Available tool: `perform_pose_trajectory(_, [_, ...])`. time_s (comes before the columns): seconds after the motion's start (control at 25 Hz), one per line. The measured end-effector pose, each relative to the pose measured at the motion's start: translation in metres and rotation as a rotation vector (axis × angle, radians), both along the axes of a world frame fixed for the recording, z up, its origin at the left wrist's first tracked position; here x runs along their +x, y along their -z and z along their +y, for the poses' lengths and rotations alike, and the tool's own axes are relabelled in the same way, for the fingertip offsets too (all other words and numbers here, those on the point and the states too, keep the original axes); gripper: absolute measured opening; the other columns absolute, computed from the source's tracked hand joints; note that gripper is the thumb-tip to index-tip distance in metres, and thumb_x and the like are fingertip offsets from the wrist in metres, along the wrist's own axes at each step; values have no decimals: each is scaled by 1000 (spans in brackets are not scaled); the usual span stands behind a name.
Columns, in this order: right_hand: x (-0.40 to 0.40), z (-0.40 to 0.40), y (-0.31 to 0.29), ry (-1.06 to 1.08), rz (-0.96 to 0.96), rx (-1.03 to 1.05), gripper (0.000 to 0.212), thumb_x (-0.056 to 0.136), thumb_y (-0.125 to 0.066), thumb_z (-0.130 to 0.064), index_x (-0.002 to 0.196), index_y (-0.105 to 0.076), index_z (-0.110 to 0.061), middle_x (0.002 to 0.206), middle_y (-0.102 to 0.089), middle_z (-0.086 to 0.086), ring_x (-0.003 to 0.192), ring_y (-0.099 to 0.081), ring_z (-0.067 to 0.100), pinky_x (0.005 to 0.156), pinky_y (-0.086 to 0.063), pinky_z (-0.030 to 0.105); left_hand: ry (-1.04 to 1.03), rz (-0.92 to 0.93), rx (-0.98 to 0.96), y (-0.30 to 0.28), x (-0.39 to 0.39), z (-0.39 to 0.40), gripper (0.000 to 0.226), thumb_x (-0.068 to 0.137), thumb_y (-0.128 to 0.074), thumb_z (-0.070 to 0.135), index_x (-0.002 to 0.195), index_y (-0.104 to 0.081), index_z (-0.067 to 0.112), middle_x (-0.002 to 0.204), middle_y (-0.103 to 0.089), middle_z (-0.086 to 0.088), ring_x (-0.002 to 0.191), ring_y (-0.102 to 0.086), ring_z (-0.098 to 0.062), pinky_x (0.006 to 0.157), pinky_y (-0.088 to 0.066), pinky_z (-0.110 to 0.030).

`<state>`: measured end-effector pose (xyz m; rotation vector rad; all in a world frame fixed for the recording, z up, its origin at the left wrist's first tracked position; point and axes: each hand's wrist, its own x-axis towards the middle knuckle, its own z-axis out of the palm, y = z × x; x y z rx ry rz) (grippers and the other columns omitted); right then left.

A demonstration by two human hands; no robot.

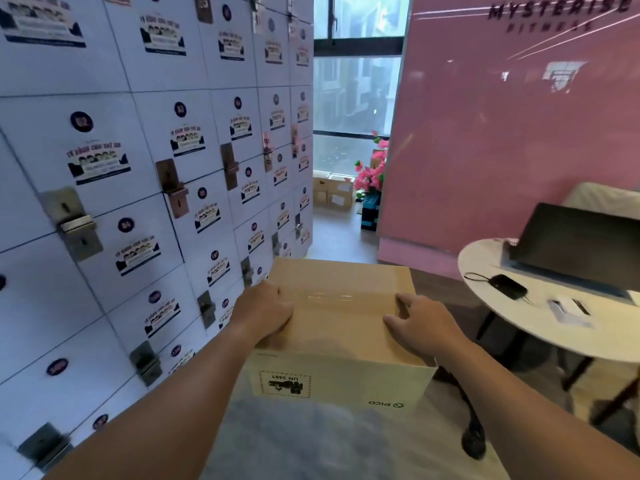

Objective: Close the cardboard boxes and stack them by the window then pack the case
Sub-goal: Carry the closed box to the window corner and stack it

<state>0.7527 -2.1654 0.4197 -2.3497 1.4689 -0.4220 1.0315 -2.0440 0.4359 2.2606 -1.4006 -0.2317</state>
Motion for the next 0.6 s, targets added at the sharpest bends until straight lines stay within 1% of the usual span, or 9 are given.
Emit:
perform_pose_trajectory(0.04, [16, -27, 3, -6, 4, 3, 67, 85, -58, -60, 142, -52, -26, 130, -63, -1, 110, -61, 23, 85, -48, 35, 2, 1, -9, 3, 17, -27, 18, 80, -60, 29, 70, -59, 14, 68, -61, -2, 65, -61, -18, 58, -51, -30])
perform_pose_trajectory(0.12, [53, -90, 8, 5, 22, 20, 68, 86, -57, -59, 145, -49, -26, 132, -63, -1, 110, -61, 23, 87, -50, 35, 7, 11, -27, 9, 56, -94, 19, 81, -62, 30, 70, -58, 15, 66, -60, -1, 61, -60, -16, 53, -43, -27])
perform_pose_trajectory(0.16, [70, -122, 7, 17, 25, 35, 68, 85, -57, -58, 145, -49, -26, 132, -62, -1, 110, -61, 23, 88, -50, 35, 19, 20, -25, 9, 73, -129, 19, 81, -63, 30, 71, -58, 16, 66, -60, -1, 61, -60, -15, 53, -42, -26])
perform_pose_trajectory(0.28, [109, -214, 1, 56, 15, 68, 63, 82, -58, -54, 139, -56, -27, 130, -64, -1, 109, -61, 23, 84, -48, 33, 50, 26, -8, 6, 115, -227, 17, 83, -64, 33, 75, -61, 18, 69, -62, 1, 64, -61, -13, 54, -45, -25])
perform_pose_trajectory(0.36, [126, -268, -3, 88, 17, 70, 65, 80, -58, -54, 140, -56, -27, 129, -65, 0, 110, -61, 24, 81, -46, 32, 59, 3, -4, 1, 133, -283, 17, 83, -64, 37, 77, -60, 21, 71, -62, 4, 64, -58, -9, 50, -38, -23])
perform_pose_trajectory(0.44, [142, -330, -1, 115, 24, 75, 64, 79, -59, -54, 137, -58, -27, 124, -67, 0, 106, -62, 24, 78, -47, 33, 81, 4, -10, 3, 152, -349, 18, 84, -65, 39, 81, -62, 22, 73, -62, 5, 65, -58, -7, 49, -34, -22])
perform_pose_trajectory(0.52, [160, -398, 6, 133, 23, 80, 58, 79, -60, -55, 130, -63, -26, 115, -70, 1, 100, -64, 25, 75, -48, 33, 106, 1, 1, 11, 170, -418, 20, 84, -65, 40, 82, -64, 21, 73, -64, 4, 65, -60, -8, 49, -36, -21])
perform_pose_trajectory(0.6, [177, -470, 16, 124, 13, 89, 55, 81, -61, -58, 125, -64, -25, 111, -71, 1, 95, -64, 24, 71, -44, 33, 109, 12, 23, 19, 187, -490, 20, 84, -66, 41, 83, -65, 21, 74, -65, 4, 66, -61, -9, 52, -43, -23])
